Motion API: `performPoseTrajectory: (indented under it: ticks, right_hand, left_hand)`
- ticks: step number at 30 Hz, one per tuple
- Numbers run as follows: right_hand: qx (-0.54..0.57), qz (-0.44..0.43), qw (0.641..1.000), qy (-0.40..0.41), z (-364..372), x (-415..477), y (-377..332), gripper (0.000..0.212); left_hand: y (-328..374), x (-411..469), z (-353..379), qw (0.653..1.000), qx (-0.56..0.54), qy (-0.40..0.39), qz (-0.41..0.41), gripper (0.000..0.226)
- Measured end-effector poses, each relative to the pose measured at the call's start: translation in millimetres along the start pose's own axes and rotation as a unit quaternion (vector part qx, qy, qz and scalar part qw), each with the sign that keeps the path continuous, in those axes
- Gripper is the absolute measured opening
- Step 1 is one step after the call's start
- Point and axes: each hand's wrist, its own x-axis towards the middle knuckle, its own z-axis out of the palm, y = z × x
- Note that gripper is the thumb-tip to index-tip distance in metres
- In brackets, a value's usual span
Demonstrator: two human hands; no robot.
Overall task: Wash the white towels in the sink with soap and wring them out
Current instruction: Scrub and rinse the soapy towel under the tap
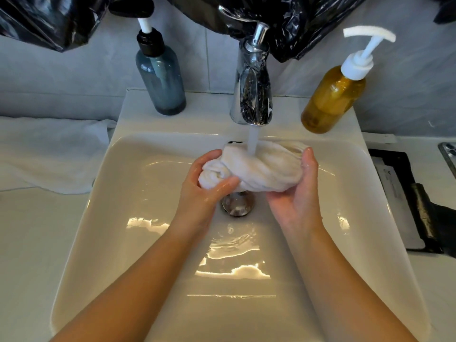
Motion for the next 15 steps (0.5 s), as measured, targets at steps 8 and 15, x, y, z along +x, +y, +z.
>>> performPoseTrajectory:
  ticks: [8,15]
  right_hand:
    - [-0.021,0.001,1.0,0.001,-9.6,2.9,-5.1,0.048]
    - [-0.079,-0.066,0.994,-0.043,-12.2,7.7,-10.4,0.089]
  left_hand:
    - [14.1,7.9,42.5,0.96,-0.245,0.069,-0.116,0.029]
    - [11.2,11.1,51.3,0.926,-0.303,0.098,-0.202,0.018]
